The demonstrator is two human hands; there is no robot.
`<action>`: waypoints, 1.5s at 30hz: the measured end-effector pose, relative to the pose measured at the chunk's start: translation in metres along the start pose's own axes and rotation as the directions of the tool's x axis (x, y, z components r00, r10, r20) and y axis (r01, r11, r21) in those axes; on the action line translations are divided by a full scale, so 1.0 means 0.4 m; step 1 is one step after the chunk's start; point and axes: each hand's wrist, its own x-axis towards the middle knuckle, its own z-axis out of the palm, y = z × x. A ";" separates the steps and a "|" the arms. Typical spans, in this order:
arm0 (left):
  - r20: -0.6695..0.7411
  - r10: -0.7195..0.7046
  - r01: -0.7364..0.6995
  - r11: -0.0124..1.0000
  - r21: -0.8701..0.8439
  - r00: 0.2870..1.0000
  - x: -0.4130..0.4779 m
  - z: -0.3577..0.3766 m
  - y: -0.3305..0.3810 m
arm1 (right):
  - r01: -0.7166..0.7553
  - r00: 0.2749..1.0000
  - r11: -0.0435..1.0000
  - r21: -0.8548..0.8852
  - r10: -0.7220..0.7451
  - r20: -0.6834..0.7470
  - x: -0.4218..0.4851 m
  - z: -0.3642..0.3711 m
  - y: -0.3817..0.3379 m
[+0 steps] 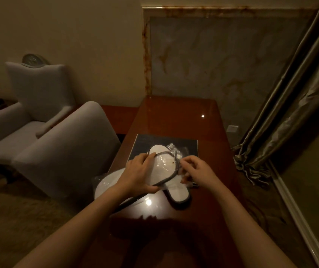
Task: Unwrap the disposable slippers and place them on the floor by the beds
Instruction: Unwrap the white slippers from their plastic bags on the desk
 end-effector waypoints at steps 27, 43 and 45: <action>0.040 0.128 -0.125 0.990 -0.065 0.991 -0.033 0.036 0.001 | 0.128 0.991 0.792 -0.598 -0.077 0.110 0.056 0.031 -0.062; -0.216 -0.008 -0.063 0.944 -0.323 0.976 0.011 0.038 -0.008 | 0.212 0.977 0.575 -0.790 -0.109 0.184 0.044 0.001 -0.067; -0.192 -0.057 -0.018 0.930 -0.368 0.980 0.015 0.041 -0.030 | 0.184 0.983 0.626 -0.757 -0.120 0.140 0.035 -0.022 -0.066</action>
